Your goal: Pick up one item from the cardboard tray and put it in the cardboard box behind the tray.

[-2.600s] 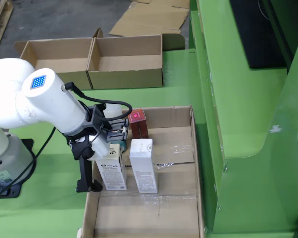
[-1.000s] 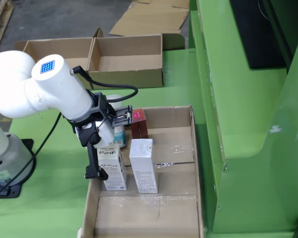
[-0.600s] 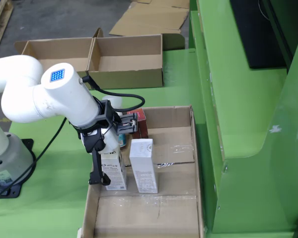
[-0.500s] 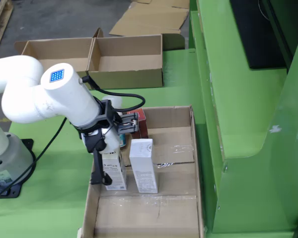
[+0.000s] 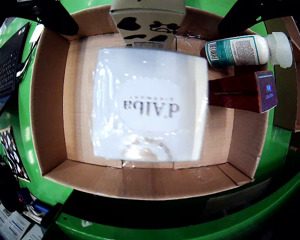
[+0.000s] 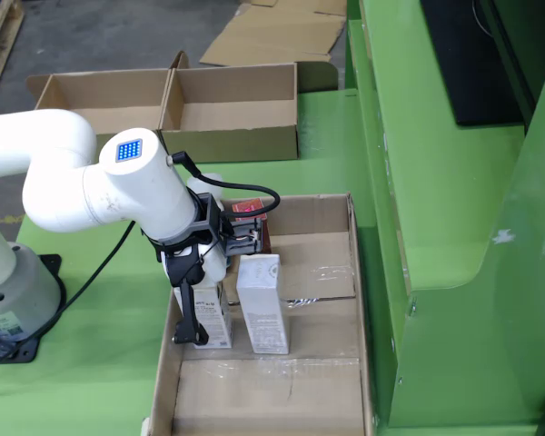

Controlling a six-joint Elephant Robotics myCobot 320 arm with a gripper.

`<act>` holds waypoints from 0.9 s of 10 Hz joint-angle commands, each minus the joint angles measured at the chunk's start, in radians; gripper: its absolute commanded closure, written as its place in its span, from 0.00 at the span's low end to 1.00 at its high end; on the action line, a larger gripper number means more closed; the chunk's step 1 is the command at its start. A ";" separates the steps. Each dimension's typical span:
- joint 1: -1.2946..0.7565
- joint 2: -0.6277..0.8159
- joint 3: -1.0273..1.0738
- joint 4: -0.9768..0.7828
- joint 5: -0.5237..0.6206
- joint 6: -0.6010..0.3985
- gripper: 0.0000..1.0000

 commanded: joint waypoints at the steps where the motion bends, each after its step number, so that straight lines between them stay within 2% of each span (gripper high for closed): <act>1: 0.014 0.020 0.028 0.007 -0.012 0.014 0.00; 7: 0.014 0.020 0.028 0.007 -0.012 0.014 0.00; 9: 0.014 0.020 0.028 0.007 -0.012 0.014 0.20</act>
